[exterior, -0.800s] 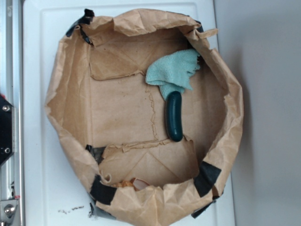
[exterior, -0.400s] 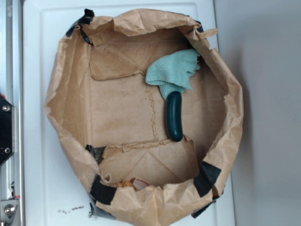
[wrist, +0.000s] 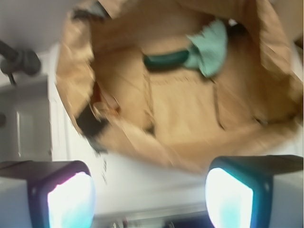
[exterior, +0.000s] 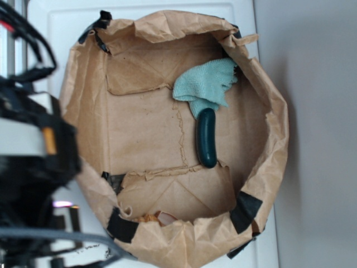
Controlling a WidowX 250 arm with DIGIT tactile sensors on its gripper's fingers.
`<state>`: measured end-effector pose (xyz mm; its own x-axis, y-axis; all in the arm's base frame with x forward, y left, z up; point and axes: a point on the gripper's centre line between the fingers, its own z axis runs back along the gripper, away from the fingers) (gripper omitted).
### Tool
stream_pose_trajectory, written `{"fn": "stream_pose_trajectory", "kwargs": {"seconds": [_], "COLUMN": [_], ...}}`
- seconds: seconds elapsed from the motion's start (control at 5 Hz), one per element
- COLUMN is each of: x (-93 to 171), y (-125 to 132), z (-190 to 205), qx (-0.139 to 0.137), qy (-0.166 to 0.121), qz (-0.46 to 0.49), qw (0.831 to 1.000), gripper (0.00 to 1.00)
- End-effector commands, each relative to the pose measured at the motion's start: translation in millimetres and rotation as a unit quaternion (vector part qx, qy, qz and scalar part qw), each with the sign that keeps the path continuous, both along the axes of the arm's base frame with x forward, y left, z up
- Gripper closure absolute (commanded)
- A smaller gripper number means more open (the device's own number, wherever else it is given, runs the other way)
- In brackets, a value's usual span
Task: Grab the plastic pickle.
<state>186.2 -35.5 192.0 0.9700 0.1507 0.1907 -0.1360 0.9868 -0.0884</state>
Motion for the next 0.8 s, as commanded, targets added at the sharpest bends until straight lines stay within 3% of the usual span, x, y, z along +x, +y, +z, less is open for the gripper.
{"fn": "stream_pose_trajectory", "kwargs": {"seconds": [0.0, 0.2, 0.6], "x": [61.6, 81.9, 81.9], "y": [-10.2, -0.5, -0.5], "z": [-13.6, -15.6, -15.6], "qx": [0.008, 0.017, 0.017], "qy": [-0.038, -0.029, -0.029], "qz": [0.118, 0.241, 0.241], "qw": [0.992, 0.970, 0.970], "gripper": [0.00, 0.00, 0.00]}}
